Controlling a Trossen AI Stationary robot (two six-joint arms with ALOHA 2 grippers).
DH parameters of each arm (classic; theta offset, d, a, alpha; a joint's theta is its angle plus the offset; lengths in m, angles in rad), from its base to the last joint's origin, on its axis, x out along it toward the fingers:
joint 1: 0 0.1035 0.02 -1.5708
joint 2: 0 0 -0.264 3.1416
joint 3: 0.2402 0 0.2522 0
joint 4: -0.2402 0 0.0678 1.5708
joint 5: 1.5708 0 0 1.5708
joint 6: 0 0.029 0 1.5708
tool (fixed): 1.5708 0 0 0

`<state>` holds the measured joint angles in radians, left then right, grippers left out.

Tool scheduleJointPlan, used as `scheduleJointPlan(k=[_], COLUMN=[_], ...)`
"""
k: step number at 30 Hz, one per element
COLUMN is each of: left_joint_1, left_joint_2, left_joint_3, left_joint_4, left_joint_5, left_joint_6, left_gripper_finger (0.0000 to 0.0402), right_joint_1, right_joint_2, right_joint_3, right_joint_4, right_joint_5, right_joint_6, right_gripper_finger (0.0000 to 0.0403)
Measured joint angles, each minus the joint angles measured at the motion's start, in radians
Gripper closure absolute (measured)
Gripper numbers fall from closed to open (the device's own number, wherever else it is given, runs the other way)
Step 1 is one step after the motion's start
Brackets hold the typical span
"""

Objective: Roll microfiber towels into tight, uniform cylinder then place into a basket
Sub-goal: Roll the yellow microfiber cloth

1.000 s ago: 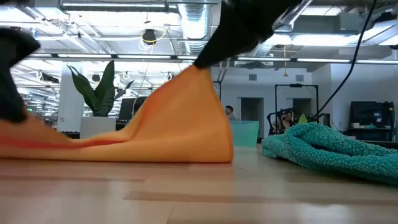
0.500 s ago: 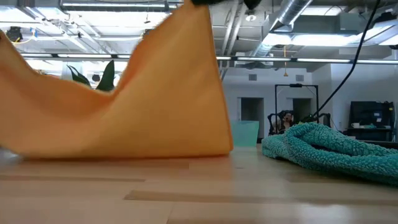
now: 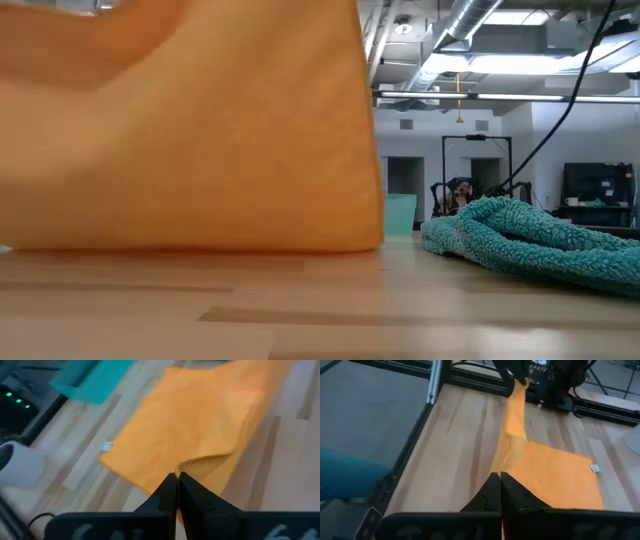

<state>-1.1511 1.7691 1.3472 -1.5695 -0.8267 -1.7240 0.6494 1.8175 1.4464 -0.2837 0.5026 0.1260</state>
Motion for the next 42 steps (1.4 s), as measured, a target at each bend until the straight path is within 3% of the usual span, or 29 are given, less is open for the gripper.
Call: scheduleJointPlan(k=[5,9,14,20,30,42], left_joint_1=[0.003,0.047,0.122,0.237,0.356,0.475], left_joint_2=[-0.001,-0.001,-0.001,-0.001,-0.001,-0.001], left_joint_3=[-0.01,-0.01,-0.01,-0.075,-0.241,-0.336], left_joint_4=[-0.002,-0.002,-0.002,-0.002,0.007,0.152], left_joint_5=[0.0,-0.004,-0.032,-0.035,-0.044,-0.063], left_joint_6=[-0.104,-0.122,-0.12,-0.107,-0.23,-0.147], left_gripper_finger=[0.0401,0.0401,0.0401,0.0401,0.0401,0.0401], right_joint_1=[0.012,0.005,-0.036,-0.092,-0.186,-0.25], right_joint_2=[0.0,0.003,0.003,0.003,0.003,0.003], right_joint_3=[0.0,0.0,-0.007,-0.083,-0.193,-0.304], right_joint_4=[-0.036,-0.169,-0.314,-0.323,-0.284,-0.2], right_joint_5=[0.029,0.142,0.181,0.18,0.204,0.203], right_joint_6=[0.079,0.195,0.341,0.401,0.464,0.504], right_gripper_finger=[0.0394,0.0395,0.0395,0.0395,0.0395,0.0395])
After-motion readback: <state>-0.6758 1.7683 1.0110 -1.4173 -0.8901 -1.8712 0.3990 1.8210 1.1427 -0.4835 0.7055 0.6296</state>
